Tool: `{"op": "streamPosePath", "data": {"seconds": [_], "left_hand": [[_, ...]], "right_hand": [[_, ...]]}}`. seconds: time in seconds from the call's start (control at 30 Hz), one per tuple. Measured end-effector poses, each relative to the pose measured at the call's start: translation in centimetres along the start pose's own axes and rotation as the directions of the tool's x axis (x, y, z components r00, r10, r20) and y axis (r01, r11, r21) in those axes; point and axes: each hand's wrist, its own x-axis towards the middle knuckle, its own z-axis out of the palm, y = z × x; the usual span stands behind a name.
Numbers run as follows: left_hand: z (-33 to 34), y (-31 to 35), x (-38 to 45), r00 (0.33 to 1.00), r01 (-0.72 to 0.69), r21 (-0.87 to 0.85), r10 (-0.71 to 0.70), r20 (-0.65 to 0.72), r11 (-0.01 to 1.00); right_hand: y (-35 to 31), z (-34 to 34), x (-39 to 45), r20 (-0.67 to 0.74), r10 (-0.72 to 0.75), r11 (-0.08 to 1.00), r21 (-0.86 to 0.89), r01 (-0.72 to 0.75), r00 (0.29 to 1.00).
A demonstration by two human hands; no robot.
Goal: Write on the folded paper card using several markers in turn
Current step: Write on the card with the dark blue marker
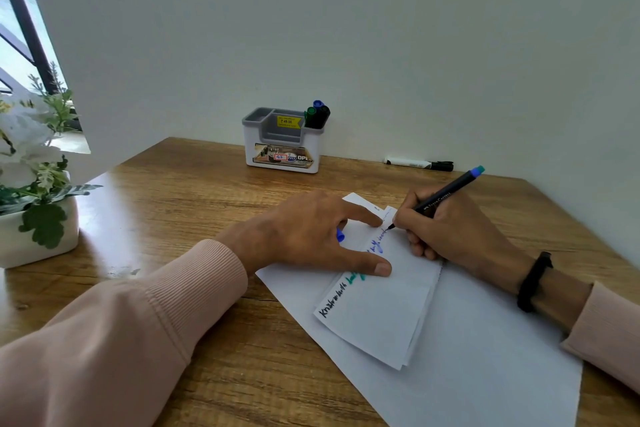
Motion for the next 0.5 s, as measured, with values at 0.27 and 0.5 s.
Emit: {"op": "streamPosePath", "data": {"seconds": [0.27, 0.5], "left_hand": [[-0.01, 0.16, 0.12, 1.000, 0.001, 0.022, -0.001, 0.013, 1.000], [-0.03, -0.01, 0.16, 1.000, 0.003, 0.015, -0.003, 0.022, 1.000]], "right_hand": [[0.26, -0.04, 0.13, -0.001, 0.019, 0.999, 0.027, -0.019, 1.000], [0.71, 0.24, 0.50, -0.058, 0.029, 0.999, 0.018, -0.028, 0.998]]}}
